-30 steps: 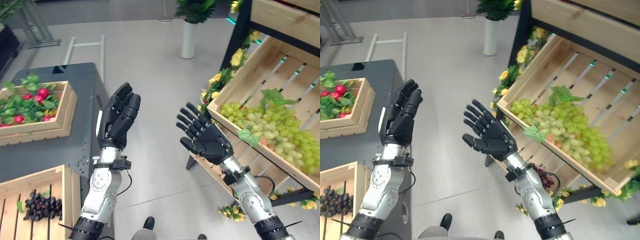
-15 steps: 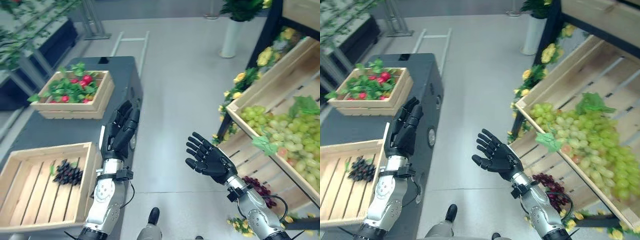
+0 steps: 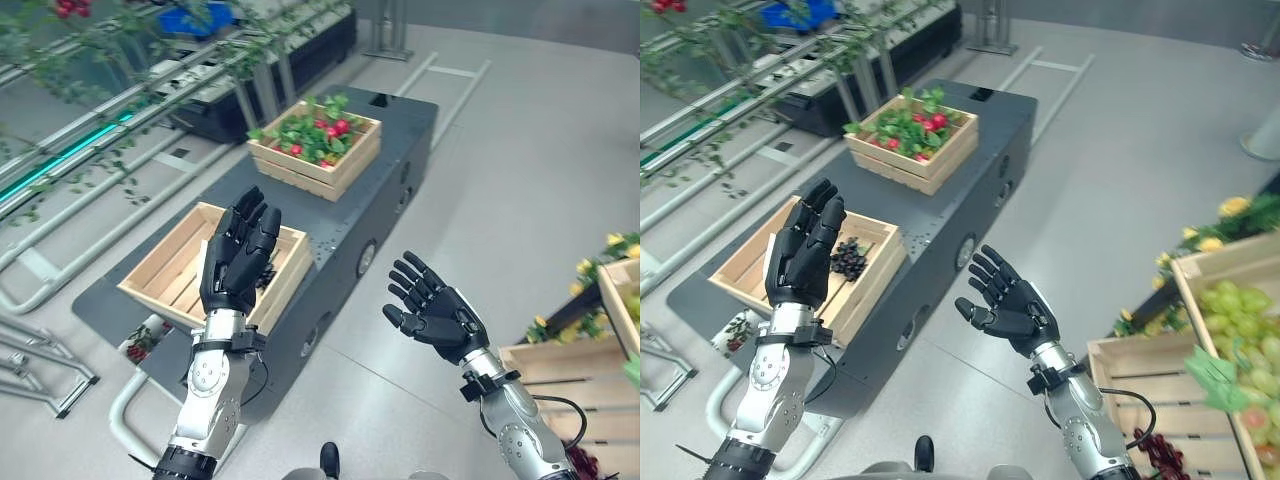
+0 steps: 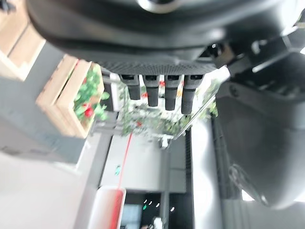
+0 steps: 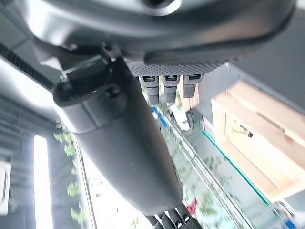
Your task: Pick up the fruits from the basket on one side to the basket on the other side
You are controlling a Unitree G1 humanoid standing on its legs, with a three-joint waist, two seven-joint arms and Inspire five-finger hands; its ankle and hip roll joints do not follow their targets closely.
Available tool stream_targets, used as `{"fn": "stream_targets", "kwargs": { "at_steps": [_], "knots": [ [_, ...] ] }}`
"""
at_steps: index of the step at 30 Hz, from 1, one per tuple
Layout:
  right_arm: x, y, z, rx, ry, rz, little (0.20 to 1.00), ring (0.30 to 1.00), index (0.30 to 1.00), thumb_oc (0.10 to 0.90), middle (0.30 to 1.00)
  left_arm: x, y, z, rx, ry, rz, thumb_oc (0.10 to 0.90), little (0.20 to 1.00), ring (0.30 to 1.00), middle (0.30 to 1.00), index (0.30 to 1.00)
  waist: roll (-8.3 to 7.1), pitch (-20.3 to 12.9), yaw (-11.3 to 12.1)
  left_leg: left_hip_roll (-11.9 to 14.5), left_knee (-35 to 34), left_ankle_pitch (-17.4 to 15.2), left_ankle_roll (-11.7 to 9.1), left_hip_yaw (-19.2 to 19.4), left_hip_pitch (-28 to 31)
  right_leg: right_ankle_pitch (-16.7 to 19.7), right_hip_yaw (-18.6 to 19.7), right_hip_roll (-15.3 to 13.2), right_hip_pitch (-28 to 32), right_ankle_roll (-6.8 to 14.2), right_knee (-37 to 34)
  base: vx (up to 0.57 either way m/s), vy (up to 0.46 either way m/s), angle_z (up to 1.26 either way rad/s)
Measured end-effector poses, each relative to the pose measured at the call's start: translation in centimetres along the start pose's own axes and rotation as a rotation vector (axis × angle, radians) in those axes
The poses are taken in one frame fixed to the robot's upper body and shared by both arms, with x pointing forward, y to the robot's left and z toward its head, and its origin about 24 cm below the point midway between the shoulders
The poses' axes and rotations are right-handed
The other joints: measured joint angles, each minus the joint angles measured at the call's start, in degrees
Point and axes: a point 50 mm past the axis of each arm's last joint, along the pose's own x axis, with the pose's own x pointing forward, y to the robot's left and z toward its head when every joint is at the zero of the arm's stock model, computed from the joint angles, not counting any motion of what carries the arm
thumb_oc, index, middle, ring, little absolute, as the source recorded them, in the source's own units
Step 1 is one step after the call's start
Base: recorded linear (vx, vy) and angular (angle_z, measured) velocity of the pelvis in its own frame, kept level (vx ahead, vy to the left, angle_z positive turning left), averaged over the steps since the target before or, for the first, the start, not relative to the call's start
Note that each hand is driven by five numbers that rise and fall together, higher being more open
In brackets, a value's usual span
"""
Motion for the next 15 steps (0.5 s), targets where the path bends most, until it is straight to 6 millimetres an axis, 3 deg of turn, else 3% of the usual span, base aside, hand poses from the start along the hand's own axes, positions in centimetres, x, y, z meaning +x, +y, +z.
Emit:
{"fn": "stream_targets", "kwargs": {
  "at_steps": [3, 8, 12, 15],
  "knots": [
    [0.8, 0.4, 0.4, 0.004, -0.029, 0.017, 0.9, 0.9, 0.9, 0.8, 0.9, -0.1, -0.1, 0.1, 0.005, 0.001, 0.002, 0.8, 0.9, 0.9, 0.9, 0.9, -0.81, 0.43, 2.62, 0.67, 0.79, -1.19, -3.69, 0.88, 0.37, 0.26, -0.04, -0.89, -0.72, 1.05, 0.76, 0.1, 0.353, 0.09],
    [1.1, 1.3, 0.4, 0.032, -0.061, 0.038, 0.9, 0.9, 0.9, 0.8, 0.9, -0.2, 0.9, 0.5, 0.017, -0.012, 0.053, 0.8, 0.9, 0.9, 0.9, 0.9, -2.35, 0.55, 3.99, -2.24, 0.07, -1.28, -1.9, -0.22, 0.4, 1.58, -1.37, -3.21, 0.69, 3.21, -1.4, 0.09, 0.288, 0.14],
    [1.2, 1.3, 0.5, 0.029, -0.063, 0.055, 0.9, 0.9, 0.9, 0.8, 0.9, -0.1, 1.1, 0.7, 0.024, -0.019, 0.056, 0.8, 0.9, 0.9, 0.9, 0.9, -2.7, 0.68, 5.28, -3.47, 0.14, -1.61, -0.99, -1.75, 0.85, 1.75, -2.59, -4.35, 1.81, 3.47, -0.82, 0.1, 0.278, 0.28],
    [1.2, 1.4, 0.6, 0.026, -0.063, 0.08, 0.9, 0.9, 0.9, 0.8, 0.9, -0.1, 1.1, 0.6, 0.025, -0.011, 0.053, 0.8, 0.9, 0.9, 0.9, 0.9, -2.66, 1.04, 5.54, -3.64, 0.33, -1.7, -0.83, -3.97, 1.82, 0.83, -2.63, -5.22, 1.2, 2.26, 4.38, 0.07, 0.2, 0.38]
  ]
}}
